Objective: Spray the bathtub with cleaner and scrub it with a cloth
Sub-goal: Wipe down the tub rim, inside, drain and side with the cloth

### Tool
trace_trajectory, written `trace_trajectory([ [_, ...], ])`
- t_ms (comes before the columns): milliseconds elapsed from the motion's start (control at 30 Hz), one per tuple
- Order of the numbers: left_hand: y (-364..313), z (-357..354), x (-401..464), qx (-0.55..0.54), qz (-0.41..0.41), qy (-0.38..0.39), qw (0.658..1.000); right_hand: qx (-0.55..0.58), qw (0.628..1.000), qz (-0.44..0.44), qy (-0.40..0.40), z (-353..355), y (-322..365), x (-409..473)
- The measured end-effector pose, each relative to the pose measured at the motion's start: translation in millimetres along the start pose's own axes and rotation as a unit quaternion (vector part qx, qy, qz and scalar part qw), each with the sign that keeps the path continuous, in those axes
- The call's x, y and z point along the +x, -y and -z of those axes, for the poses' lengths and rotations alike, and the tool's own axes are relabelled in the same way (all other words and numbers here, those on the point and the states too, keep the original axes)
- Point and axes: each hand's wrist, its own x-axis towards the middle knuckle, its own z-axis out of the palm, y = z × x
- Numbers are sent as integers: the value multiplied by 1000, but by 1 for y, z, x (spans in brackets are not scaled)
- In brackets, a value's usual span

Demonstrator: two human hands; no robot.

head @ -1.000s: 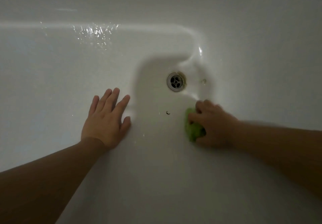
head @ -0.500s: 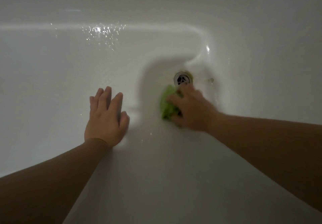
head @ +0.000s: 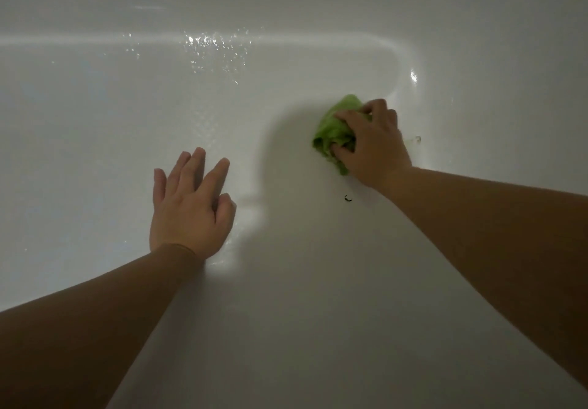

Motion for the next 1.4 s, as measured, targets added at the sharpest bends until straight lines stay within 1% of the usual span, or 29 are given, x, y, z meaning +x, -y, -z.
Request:
trace_trajectory([
  [100, 1, -2, 0, 9, 1, 11, 1000, -15, 999, -31, 31, 2, -2, -26],
  [200, -1, -1, -8, 22, -6, 40, 999, -54, 992, -70, 91, 2, 12, -55],
  [233, -1, 2, -11, 21, -11, 57, 998, -66, 988, -69, 121, 5, 18, -64],
  [333, -1, 23, -24, 35, -34, 148, 988, -91, 962, -36, 255, 21, 36, -84],
  [433, 0, 56, -40, 36, -52, 285, 957, -90, 922, -24, 375, 43, 56, -99],
  [500, -1, 90, -55, 11, -44, 374, 926, -76, 908, -26, 411, 62, 73, -110],
  [533, -1, 109, -63, -4, -36, 397, 917, -64, 909, -26, 410, 73, 84, -114],
  [567, 0, 128, -71, -18, -19, 405, 914, -49, 914, -28, 403, 86, 96, -118],
  [700, 12, 214, -99, -68, 68, 349, 932, 18, 928, -44, 370, 150, 152, -135],
  [833, 17, 327, -133, -180, 140, 262, 938, 30, 937, -36, 347, 232, 217, -167],
  [900, 23, 388, -155, -221, 161, 208, 939, 45, 944, -32, 326, 275, 252, -183],
  [967, 27, 449, -178, -246, 173, 169, 939, 80, 953, -50, 288, 319, 285, -203],
  [1067, 34, 531, -211, -281, 185, 129, 933, 188, 954, -86, 218, 377, 335, -229],
  [1133, 36, 578, -230, -300, 185, 108, 930, 273, 938, -125, 172, 415, 370, -244],
  [1167, 34, 599, -236, -306, 180, 99, 930, 319, 923, -145, 156, 434, 388, -249],
  [1267, 24, 653, -251, -333, 163, 88, 925, 459, 859, -195, 115, 483, 441, -266],
  [1333, 13, 685, -259, -357, 151, 80, 918, 531, 815, -201, 111, 510, 469, -271],
  [1400, 3, 712, -261, -386, 131, 63, 911, 576, 784, -188, 136, 533, 495, -270],
])
